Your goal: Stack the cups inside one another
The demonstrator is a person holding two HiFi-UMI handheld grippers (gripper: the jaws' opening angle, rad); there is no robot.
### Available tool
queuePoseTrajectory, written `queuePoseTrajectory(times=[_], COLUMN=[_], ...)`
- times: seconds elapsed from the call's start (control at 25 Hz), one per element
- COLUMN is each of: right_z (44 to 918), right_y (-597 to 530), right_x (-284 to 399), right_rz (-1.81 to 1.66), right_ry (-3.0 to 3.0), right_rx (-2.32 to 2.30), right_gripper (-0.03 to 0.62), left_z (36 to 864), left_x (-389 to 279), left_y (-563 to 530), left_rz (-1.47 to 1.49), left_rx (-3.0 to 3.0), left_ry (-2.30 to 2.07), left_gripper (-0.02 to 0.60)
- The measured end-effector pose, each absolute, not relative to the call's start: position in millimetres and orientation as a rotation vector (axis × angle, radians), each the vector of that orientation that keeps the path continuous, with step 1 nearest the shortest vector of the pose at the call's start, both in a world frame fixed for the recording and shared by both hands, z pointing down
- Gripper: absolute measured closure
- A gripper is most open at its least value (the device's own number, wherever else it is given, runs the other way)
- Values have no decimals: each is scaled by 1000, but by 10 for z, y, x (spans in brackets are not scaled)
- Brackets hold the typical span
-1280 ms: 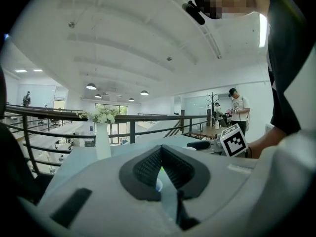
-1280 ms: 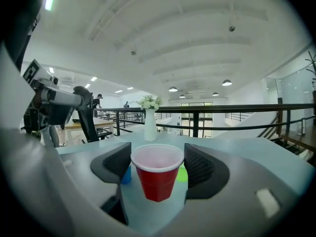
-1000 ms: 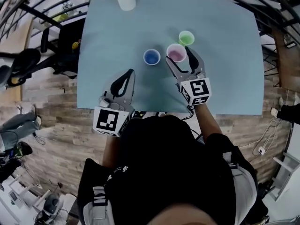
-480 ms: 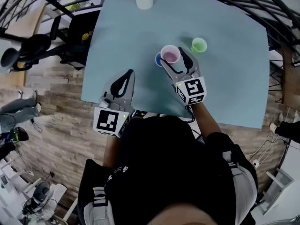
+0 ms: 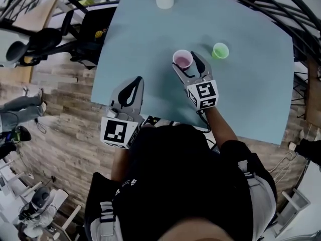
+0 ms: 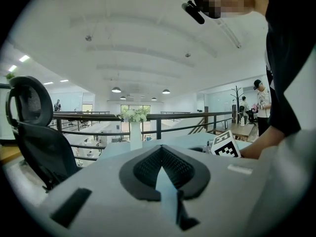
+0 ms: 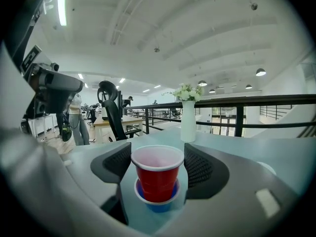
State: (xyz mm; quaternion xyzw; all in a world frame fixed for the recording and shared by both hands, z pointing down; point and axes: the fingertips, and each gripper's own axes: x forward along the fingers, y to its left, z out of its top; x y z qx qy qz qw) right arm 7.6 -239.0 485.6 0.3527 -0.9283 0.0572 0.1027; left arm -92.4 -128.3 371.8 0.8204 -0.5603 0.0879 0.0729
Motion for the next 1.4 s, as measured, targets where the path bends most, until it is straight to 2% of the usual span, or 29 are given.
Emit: queuePoseTrajectory(times=[0.76, 1.4], right_z=[5401, 5202], right_y=[-2407, -2398], right_x=[29, 60], right_rz=[222, 201], right_ry=[-2618, -2637], right_rx=[1013, 1083], right_gripper=[244, 243], left_z=[3748, 3744], left_x=[-1041, -1000], left_y=[-1237, -1313], left_rz=[270, 242], left_rx=[2436, 2489], left_ry=[-1719, -1652], left_gripper=[595, 595])
